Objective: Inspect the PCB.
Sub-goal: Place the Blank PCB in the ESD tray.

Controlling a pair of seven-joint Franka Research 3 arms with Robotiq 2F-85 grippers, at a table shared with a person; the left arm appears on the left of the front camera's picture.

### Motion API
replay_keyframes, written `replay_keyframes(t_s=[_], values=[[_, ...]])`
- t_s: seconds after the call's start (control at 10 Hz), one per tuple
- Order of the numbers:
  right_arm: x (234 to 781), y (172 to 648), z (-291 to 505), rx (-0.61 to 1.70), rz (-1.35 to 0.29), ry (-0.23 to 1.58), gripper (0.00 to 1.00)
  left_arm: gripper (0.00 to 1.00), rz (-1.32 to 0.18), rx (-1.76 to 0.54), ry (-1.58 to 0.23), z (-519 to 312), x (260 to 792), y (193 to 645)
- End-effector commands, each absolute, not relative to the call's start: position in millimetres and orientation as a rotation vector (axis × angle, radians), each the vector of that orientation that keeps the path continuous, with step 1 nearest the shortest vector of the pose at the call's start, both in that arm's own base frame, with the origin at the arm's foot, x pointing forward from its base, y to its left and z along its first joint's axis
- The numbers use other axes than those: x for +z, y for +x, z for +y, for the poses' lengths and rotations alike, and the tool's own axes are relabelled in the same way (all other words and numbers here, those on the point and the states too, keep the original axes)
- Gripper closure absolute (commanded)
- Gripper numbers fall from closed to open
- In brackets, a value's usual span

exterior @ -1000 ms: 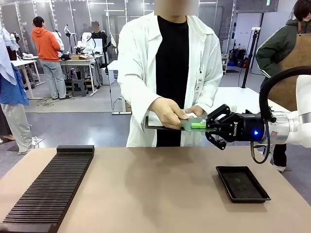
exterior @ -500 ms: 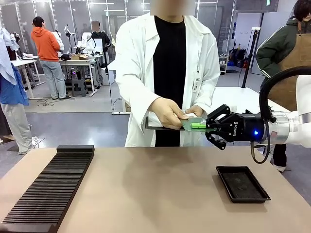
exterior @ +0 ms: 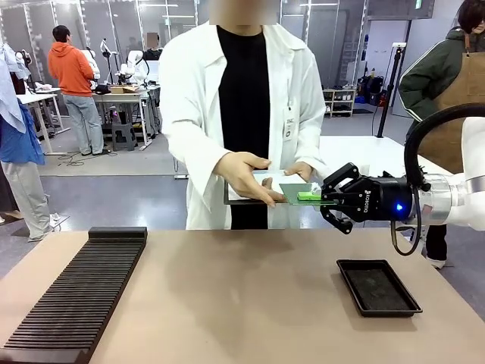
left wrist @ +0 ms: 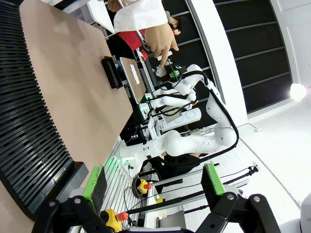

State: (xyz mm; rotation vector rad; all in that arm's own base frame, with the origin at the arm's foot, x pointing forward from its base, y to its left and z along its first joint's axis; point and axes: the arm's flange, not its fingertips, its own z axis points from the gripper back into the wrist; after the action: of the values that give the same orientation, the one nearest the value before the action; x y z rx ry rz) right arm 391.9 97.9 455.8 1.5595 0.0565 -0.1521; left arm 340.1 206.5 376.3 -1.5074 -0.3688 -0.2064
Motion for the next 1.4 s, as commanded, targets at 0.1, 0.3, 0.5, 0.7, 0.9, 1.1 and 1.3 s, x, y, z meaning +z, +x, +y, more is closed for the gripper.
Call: replay_keyframes(t_s=[0.1,0.3,0.5,0.7,0.9,1.1,1.3], values=[[457.7,392.8,98.6,-0.146,0.056,1.558,1.00,0.00,-0.367,-0.211,-1.496,207.3,379.2,337.9],[457.7,392.8,98.6,-0.146,0.056,1.558,1.00,0.00,-0.367,-0.211,-1.496,207.3,379.2,337.9],[457.7,392.8,98.6,-0.146,0.056,1.558,1.00,0.00,-0.367,-0.211,-1.496,207.3,379.2,337.9],[457.7,392.8,98.6,-0.146,0.056,1.558,1.00,0.00,-0.367,-0.211,-1.496,207.3,379.2,337.9],[458.9,384.4,89.4,-0.085,-0.066,1.474,0.97,0.00,-0.367,-0.211,-1.496,207.3,379.2,337.9],[462.3,369.1,68.3,-0.041,-0.138,1.415,0.97,0.00,-0.367,-0.211,-1.496,207.3,379.2,337.9],[460.8,356.3,41.1,-0.016,-0.193,1.343,0.97,0.00,-0.367,-0.211,-1.496,207.3,379.2,337.9]])
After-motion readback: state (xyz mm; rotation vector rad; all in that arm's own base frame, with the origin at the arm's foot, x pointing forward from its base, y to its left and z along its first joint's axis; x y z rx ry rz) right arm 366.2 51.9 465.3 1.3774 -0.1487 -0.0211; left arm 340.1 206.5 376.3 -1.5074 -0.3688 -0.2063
